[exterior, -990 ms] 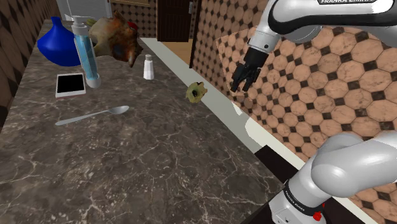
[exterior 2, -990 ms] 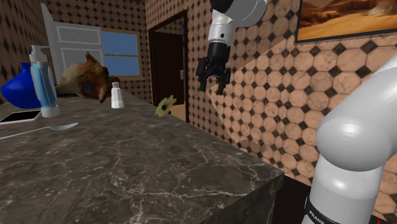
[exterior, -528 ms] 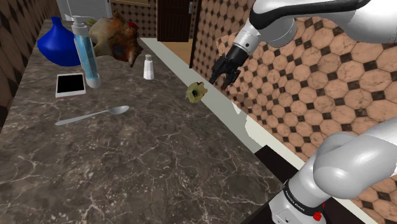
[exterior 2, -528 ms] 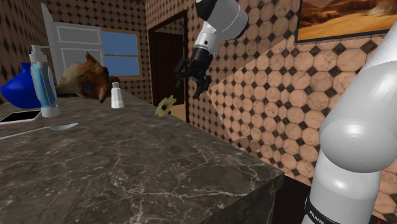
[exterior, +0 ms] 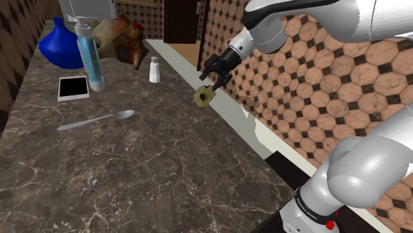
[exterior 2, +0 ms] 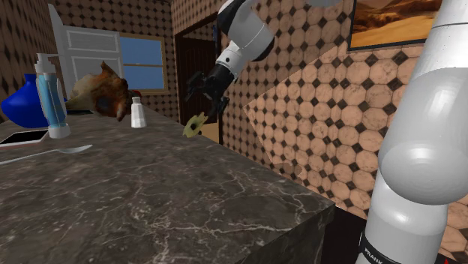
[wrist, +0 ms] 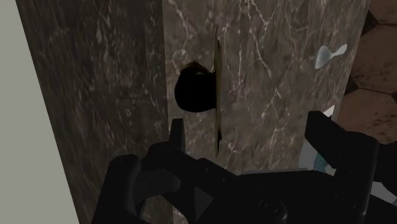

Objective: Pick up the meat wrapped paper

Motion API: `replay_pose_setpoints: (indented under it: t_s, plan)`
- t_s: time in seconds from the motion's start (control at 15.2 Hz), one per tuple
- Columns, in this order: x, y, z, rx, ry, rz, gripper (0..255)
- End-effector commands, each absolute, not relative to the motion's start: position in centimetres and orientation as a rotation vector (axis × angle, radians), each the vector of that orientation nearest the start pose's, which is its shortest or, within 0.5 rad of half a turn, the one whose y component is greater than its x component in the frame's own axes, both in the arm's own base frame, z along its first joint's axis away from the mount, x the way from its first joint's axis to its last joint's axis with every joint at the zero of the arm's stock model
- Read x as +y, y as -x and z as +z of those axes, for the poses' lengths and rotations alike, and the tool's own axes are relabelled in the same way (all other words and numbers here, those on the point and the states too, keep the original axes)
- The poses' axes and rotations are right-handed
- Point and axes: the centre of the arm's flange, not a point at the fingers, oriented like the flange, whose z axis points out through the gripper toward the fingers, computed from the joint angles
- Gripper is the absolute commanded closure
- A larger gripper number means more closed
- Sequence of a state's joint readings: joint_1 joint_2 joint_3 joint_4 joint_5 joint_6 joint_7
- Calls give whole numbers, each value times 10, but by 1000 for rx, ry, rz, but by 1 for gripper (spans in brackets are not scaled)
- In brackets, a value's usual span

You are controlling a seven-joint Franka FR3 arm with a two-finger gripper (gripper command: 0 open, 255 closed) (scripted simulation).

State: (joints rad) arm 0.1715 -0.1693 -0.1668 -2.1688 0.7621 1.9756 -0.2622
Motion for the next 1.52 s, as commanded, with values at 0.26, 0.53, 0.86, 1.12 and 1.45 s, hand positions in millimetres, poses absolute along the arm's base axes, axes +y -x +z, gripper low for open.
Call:
replay_pose_setpoints:
  t_s: [0.26,0.53,0.86,1.12,1.45]
  plan:
    - [44,-506,452,68,2415,-81,0]
    - [44,-507,452,68,2415,-81,255]
    - [44,-507,452,68,2415,-81,255]
    - [44,-506,463,68,2415,-81,255]
    - [44,-506,489,68,2415,-81,255]
